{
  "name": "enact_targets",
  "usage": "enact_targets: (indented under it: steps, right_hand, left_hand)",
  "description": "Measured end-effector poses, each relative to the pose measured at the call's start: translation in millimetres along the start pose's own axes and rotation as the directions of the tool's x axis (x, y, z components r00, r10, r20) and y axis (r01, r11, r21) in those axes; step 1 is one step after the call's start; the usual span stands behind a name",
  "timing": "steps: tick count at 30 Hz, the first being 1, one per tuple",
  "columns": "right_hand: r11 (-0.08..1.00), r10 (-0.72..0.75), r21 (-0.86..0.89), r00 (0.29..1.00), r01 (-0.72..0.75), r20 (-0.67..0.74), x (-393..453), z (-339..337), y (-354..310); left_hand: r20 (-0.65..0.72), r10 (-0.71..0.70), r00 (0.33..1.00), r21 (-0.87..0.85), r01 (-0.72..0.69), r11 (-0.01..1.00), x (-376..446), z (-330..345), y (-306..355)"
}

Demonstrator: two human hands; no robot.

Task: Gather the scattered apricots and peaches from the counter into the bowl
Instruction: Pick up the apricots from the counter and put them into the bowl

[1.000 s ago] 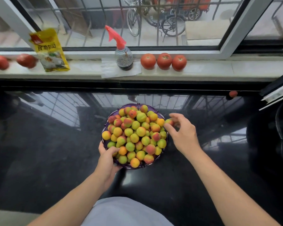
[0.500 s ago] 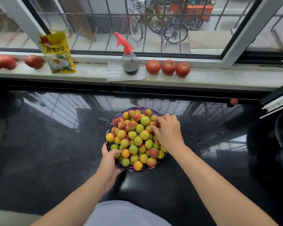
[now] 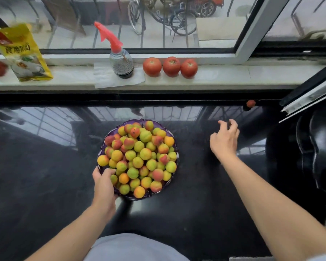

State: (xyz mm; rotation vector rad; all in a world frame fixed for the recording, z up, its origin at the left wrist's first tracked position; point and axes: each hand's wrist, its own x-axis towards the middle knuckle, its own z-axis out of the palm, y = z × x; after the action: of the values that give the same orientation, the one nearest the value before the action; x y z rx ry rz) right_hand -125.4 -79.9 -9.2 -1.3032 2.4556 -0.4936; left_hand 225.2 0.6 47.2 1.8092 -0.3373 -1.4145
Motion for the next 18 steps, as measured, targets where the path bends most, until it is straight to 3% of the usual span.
enact_targets:
  steps: [6, 11, 14, 18]
  right_hand:
    - [0.991, 0.128, -0.051, 0.991, -0.126, 0.038, 91, -28, 12]
    - [0.982, 0.135, -0.152, 0.984, -0.116, 0.119, 122, -35, 24]
    - [0.988, 0.058, -0.150, 0.991, -0.040, 0.117, 109, -23, 31]
    - [0.990, -0.118, -0.081, 0.993, 0.117, -0.007, 41, 7, 35]
  left_hand:
    - [-0.070, 0.043, 0.997, 0.076, -0.038, 0.996, -2, 9, -1]
    - [-0.095, 0.039, 0.995, 0.087, -0.030, 0.996, -4, 11, -1]
    - [-0.096, 0.037, 0.995, 0.082, -0.029, 0.996, -5, 12, 1]
    - [-0.093, 0.030, 0.995, 0.078, -0.023, 0.997, -7, 12, 3]
